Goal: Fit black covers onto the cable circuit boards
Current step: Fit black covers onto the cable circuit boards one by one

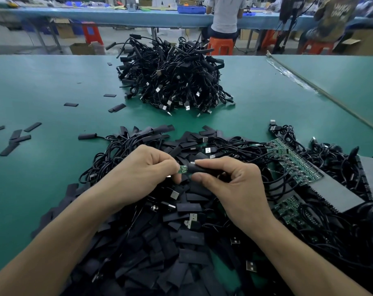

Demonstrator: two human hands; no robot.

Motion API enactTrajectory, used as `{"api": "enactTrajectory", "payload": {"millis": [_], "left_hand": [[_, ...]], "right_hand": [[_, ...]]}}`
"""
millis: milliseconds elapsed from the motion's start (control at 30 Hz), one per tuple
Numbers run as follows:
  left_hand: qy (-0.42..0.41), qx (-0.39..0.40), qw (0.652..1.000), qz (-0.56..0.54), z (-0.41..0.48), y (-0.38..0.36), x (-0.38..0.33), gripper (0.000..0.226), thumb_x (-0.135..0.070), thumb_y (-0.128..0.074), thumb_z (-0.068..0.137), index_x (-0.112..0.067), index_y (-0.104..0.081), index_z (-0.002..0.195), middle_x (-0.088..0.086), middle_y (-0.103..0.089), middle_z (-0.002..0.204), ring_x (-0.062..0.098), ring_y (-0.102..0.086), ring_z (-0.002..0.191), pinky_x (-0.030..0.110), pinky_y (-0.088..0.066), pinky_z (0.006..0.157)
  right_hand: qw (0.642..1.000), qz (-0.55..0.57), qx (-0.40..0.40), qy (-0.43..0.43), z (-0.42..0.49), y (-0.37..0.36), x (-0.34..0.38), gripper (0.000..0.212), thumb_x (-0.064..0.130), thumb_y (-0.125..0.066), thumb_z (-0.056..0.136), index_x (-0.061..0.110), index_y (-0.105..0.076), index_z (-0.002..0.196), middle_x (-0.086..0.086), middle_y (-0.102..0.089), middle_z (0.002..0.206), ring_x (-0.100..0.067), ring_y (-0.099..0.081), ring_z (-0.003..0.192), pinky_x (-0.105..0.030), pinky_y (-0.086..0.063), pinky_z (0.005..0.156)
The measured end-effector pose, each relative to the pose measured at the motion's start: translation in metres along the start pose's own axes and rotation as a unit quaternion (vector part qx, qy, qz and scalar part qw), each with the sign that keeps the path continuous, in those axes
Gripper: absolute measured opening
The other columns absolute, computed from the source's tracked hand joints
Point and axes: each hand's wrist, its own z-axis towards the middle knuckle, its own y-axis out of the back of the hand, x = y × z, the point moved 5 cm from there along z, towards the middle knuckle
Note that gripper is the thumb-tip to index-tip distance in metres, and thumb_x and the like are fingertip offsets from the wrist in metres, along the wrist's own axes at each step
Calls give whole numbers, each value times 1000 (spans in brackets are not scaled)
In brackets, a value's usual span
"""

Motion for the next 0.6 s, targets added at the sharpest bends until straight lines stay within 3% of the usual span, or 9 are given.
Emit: {"api": "enactTrajectory", "payload": {"millis": [133,367,600], "left_hand": [[14,12,1000,5,0,2,1,35,-20,-57,95,-17,-74,64,-3,-33,47,11,-24,44,18,-22,40],[17,9,1000,9,-1,1,0,34,-22,-56,94,-16,-73,65,-10,-35,40,8,-27,39,16,-24,40],[6,10,1000,29,-2,3,-2,33,-21,-57,93,-16,-72,63,-11,-34,39,7,-25,38,15,-23,39]], "right_hand": [[999,16,38,-11,-1,-4,1,27,28,-81,70,26,-78,97,10,-76,91,-6,-72,88,-17,-55,77],[998,21,58,-23,-1,-6,-1,23,17,-85,72,21,-79,94,8,-77,86,-9,-72,83,-22,-57,75],[997,44,57,-30,0,-7,3,27,34,-78,71,28,-77,97,10,-77,91,-7,-73,87,-20,-57,77]]}}
